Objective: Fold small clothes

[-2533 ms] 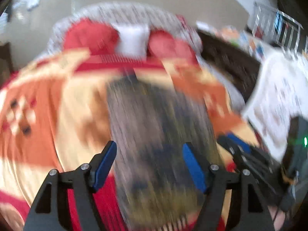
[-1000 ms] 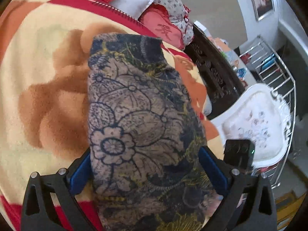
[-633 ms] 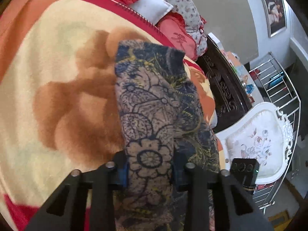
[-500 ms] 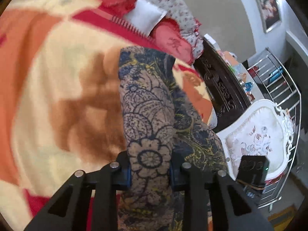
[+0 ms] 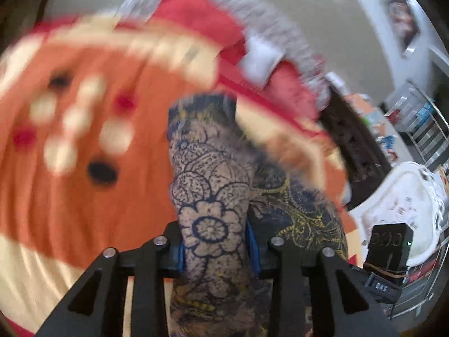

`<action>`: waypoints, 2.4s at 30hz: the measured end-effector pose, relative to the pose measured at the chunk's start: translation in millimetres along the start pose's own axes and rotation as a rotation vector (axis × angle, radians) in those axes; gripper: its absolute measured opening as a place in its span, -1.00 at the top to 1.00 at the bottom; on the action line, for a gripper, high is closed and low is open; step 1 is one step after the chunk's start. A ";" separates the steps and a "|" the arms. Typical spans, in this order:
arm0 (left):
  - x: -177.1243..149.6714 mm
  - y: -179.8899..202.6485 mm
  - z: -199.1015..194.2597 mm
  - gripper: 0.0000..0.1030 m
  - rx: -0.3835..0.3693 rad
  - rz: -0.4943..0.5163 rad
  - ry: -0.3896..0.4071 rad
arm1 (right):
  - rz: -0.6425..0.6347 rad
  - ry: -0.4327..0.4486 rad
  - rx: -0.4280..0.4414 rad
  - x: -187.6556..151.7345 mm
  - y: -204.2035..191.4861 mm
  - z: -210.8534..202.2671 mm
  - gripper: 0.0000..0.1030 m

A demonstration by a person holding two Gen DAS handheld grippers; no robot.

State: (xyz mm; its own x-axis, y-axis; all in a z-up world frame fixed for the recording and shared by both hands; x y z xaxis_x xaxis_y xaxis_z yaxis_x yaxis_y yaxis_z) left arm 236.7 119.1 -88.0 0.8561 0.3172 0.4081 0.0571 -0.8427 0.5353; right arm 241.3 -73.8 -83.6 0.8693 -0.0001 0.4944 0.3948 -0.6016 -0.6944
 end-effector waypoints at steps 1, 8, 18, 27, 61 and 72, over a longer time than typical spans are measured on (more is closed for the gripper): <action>-6.0 -7.9 6.0 0.20 0.001 -0.022 -0.019 | 0.089 -0.056 -0.011 -10.5 17.8 17.5 0.78; -1.9 -20.3 -8.6 -0.12 -0.023 -0.085 0.023 | 0.350 -0.122 0.030 -29.1 46.3 12.8 0.65; 59.9 37.9 -16.0 -0.81 0.152 0.011 0.292 | -0.216 0.032 -0.483 55.7 -52.5 13.0 1.00; 58.6 -9.5 66.1 -0.97 0.285 -0.064 0.163 | -0.285 0.019 -0.649 29.0 17.6 62.0 1.00; 57.0 -5.7 72.9 -0.99 0.370 -0.023 0.138 | -0.340 0.097 -0.655 33.5 7.5 65.4 0.98; 58.2 -5.7 74.0 -0.99 0.356 -0.026 0.128 | -0.279 0.089 -0.563 35.5 6.1 60.4 0.81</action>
State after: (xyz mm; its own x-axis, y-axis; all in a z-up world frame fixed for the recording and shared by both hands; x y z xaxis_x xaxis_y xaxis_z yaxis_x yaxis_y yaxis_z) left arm 324.2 110.3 -122.0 0.7822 0.3737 0.4985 0.2725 -0.9248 0.2656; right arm 292.5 -29.2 -101.9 0.7186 0.1650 0.6756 0.3646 -0.9166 -0.1639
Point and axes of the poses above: each gripper's, at about its wrist camera, not at the fingertips, and z roughly the way its jaws point, y to its right, x to its top, the point moved 8 cm from there along z, roughly the way its jaws point, and after that the axes turned 4 degrees about -y, right-handed, at the moved point
